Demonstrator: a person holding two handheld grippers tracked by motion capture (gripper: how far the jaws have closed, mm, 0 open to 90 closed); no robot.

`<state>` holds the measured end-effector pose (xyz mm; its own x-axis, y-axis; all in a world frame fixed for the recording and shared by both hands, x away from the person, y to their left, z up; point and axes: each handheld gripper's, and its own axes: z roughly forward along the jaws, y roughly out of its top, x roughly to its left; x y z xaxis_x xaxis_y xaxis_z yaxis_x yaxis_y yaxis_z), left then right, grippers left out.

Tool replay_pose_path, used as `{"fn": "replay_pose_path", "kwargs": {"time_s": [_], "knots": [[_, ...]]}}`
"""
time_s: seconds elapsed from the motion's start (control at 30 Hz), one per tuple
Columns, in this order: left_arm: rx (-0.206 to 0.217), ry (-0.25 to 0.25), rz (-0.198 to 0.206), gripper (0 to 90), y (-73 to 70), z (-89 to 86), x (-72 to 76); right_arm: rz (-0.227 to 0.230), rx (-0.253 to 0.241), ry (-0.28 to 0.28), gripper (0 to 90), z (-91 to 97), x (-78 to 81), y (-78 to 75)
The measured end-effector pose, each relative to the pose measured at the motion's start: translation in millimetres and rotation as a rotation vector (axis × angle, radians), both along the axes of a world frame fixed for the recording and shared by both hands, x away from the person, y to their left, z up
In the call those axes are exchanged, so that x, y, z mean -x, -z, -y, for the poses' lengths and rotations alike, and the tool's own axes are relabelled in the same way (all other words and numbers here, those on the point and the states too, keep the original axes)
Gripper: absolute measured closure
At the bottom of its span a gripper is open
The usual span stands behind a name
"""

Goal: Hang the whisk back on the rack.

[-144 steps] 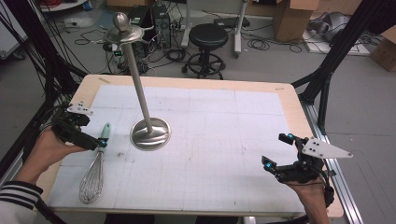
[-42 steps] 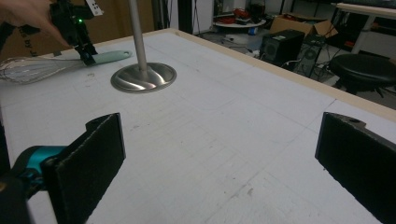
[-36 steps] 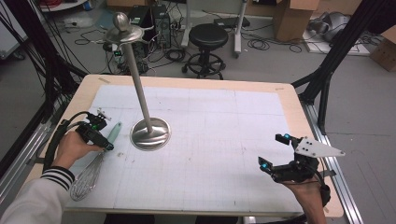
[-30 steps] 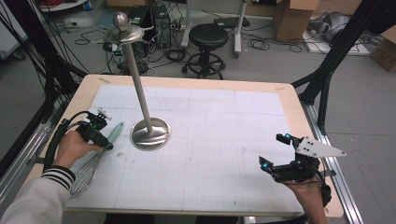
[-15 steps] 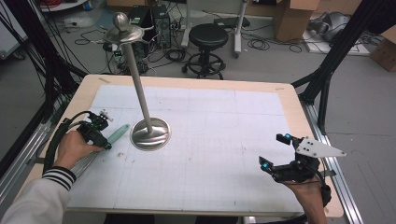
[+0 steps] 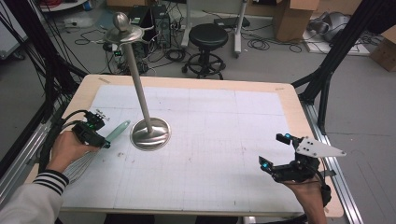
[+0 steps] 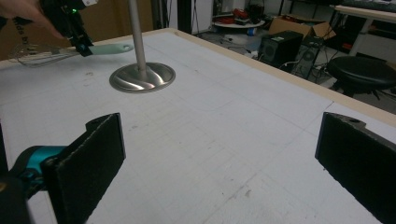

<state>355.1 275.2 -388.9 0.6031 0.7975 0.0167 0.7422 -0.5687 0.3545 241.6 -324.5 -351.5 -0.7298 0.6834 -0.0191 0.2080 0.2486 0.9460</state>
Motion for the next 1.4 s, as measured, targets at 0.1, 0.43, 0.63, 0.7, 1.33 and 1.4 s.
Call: {"fn": "replay_pose_path", "kwargs": {"time_s": [0.1, 0.43, 0.63, 0.7, 1.33, 1.4], "knots": [[0.028, 0.027, 0.021, 69.8, -6.9, -1.9, 4.3, -0.002, 0.000, 0.001, 0.4, -0.1, 0.7, -0.4], [0.103, 0.166, 0.125, 69.8, -29.0, -12.3, 26.2, 0.007, 0.005, -0.006, 0.4, -2.5, 1.4, -2.7], [0.131, 0.240, 0.183, 69.7, -40.5, -15.7, 39.2, 0.013, 0.004, -0.008, 0.4, -4.1, 2.1, -4.6], [0.145, 0.253, 0.184, 69.8, -43.5, -17.0, 41.0, 0.014, 0.005, -0.010, 0.4, -4.1, 2.2, -4.9], [0.288, 0.334, 0.222, 69.7, -65.8, -20.6, 51.9, 0.016, 0.004, -0.010, 0.4, -3.8, 0.7, -5.1], [0.303, 0.348, 0.222, 69.7, -68.0, -20.2, 52.4, 0.014, 0.002, -0.009, 0.4, -4.1, 1.0, -5.3]]}}
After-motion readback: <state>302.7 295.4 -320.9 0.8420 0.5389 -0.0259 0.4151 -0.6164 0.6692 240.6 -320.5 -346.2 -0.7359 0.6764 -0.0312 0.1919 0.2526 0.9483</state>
